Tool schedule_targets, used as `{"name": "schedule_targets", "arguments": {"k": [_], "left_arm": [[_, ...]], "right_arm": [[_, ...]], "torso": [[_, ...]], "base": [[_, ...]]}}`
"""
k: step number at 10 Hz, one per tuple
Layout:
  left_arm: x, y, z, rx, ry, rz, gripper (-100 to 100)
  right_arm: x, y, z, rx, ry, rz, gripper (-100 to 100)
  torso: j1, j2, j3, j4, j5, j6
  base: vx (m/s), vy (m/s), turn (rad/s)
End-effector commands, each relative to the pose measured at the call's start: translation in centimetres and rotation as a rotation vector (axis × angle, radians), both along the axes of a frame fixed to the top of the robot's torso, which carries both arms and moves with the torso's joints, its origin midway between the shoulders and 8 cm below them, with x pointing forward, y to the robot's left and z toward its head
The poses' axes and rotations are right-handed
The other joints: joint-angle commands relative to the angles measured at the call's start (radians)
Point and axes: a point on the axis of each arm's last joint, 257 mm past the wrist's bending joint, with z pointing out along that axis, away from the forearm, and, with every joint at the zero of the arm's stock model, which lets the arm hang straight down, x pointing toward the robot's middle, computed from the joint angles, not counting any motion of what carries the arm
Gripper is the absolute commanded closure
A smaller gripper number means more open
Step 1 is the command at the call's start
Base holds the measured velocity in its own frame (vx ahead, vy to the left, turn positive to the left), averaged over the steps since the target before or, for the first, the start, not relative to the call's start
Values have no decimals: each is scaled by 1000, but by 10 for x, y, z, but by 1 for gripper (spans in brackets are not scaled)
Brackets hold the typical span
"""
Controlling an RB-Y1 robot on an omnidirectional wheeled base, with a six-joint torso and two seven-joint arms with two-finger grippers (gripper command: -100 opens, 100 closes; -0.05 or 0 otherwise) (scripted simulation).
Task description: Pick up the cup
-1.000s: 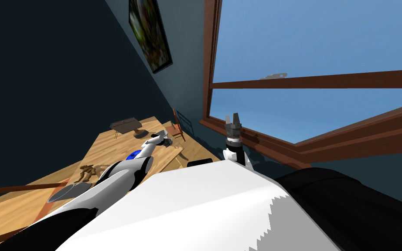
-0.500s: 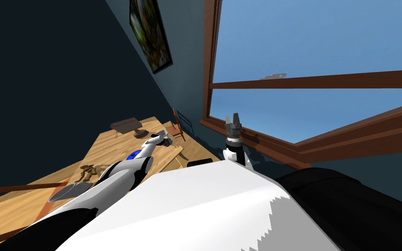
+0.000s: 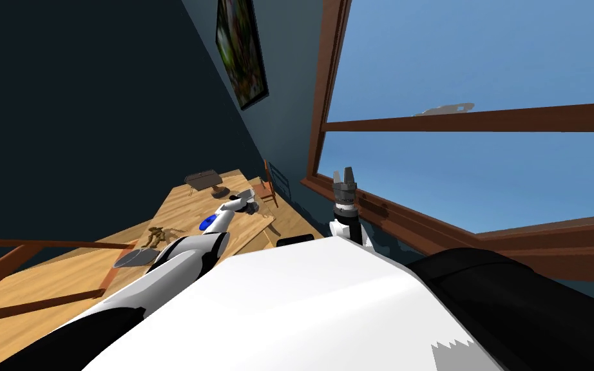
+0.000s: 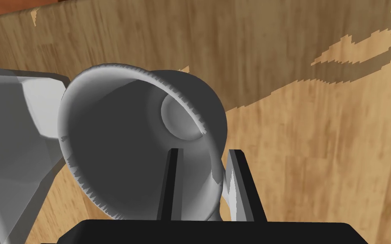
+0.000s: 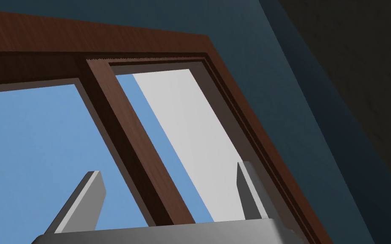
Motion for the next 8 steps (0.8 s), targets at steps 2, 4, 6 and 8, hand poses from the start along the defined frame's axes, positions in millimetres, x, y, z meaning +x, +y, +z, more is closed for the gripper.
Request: {"name": "schedule_targets", "arguments": {"k": [2,4,6,8], "left_arm": [[6,-23,5,0,0,-42,100],[4,-41,5,-1,16,-71,100],[11,-54,12,0,0,-97,100],[10,-50,11,-1,2,-89,0]], "right_arm": [[0,0,0,0,0,0,0],[0,0,0,0,0,0,0],[0,0,0,0,0,0,0],[0,0,0,0,0,0,0]], "torso": [[0,1,1,0,0,-1],[0,0,0,0,-1,-2],[-1,1,1,1,-1,1],[-1,3,2,2,-1,0]], "base": [[24,3,144],[51,-2,257],[14,0,35],[4,-2,16]]}}
